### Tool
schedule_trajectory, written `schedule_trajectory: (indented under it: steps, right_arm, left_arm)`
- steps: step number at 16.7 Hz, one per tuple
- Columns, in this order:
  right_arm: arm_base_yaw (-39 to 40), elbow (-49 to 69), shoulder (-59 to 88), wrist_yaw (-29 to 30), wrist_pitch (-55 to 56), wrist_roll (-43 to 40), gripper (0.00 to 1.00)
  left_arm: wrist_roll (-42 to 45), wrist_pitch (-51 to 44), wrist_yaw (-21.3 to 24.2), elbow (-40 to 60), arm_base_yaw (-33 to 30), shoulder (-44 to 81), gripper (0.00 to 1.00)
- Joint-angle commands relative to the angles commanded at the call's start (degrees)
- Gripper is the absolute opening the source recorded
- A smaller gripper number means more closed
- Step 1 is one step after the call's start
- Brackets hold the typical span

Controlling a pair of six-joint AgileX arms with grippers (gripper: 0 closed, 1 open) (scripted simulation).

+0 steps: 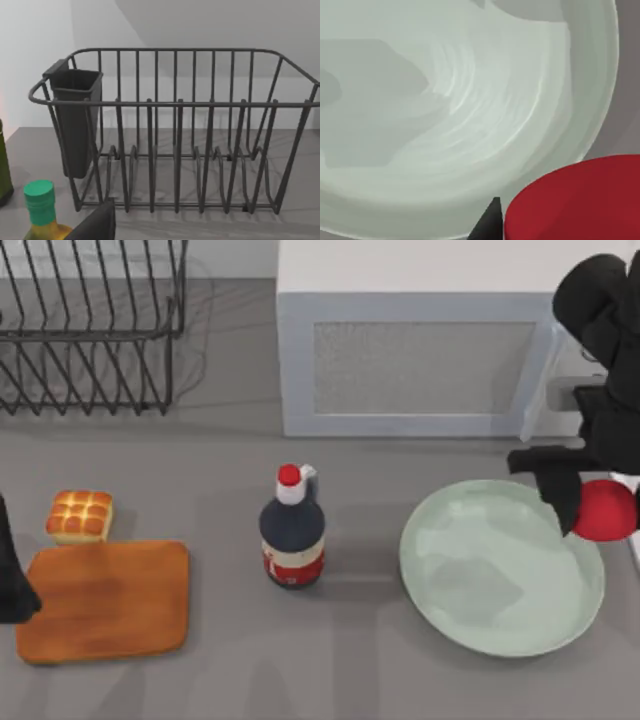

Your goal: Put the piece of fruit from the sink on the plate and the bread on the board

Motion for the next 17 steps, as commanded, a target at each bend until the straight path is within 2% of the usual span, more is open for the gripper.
schedule_trajectory:
  steps: [6, 12, 17]
  right_arm:
    - [8.82, 5.41, -0.01, 0.15, 1.19, 8.68, 0.00]
    - [9.44, 5.92, 0.05, 0.15, 1.42, 9.28, 0.00]
    - [9.44, 5.92, 0.05, 0.15, 1.42, 9.28, 0.38]
  left_arm:
    - [0.00, 0.00, 0.00, 0.00, 0.00, 0.00, 1.00]
    - [0.00, 0.00, 0.00, 0.00, 0.00, 0.00, 1.00]
    - [0.00, 0.00, 0.00, 0.00, 0.00, 0.00, 1.00]
